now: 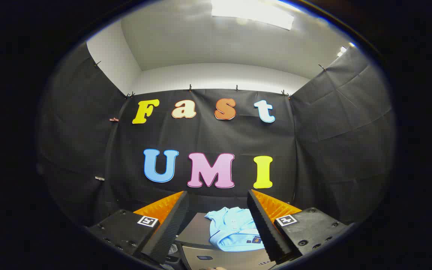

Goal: Put the clothes into the washing machine and then close the washing machine lid.

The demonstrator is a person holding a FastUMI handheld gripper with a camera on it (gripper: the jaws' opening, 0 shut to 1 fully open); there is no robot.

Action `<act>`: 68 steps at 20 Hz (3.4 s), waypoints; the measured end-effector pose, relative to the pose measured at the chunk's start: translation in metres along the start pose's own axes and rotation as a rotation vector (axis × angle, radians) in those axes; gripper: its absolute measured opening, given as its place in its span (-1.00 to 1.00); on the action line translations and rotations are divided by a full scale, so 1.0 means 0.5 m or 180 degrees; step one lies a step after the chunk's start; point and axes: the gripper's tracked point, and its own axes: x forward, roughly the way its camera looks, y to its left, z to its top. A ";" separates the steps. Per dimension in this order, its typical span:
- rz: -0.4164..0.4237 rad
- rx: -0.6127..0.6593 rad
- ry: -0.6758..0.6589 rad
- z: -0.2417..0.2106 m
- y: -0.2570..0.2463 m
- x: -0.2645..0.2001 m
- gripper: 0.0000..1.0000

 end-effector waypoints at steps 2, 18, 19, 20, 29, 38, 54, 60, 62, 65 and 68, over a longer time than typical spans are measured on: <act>0.0014 0.0017 0.0014 -0.002 0.003 -0.001 0.95; -0.0011 -0.0051 0.0001 -0.004 0.003 0.009 0.95; -0.0010 -0.0041 -0.0004 -0.003 0.001 0.010 0.95; 0.0006 -0.0020 -0.0006 0.001 0.004 0.010 0.95; -0.0138 0.0077 0.0065 0.033 -0.050 0.095 0.95; -0.0241 0.0144 0.0486 -0.032 -0.096 0.255 0.95; -0.0326 -0.0002 0.1862 -0.335 -0.131 0.441 0.97; -0.0466 -0.0019 0.2285 -0.433 -0.160 0.448 0.97; -0.0491 -0.0040 0.2464 -0.463 -0.164 0.444 0.97; -0.0473 -0.0039 0.2677 -0.492 -0.159 0.436 0.98; -0.0497 -0.0099 0.2803 -0.506 -0.163 0.433 0.97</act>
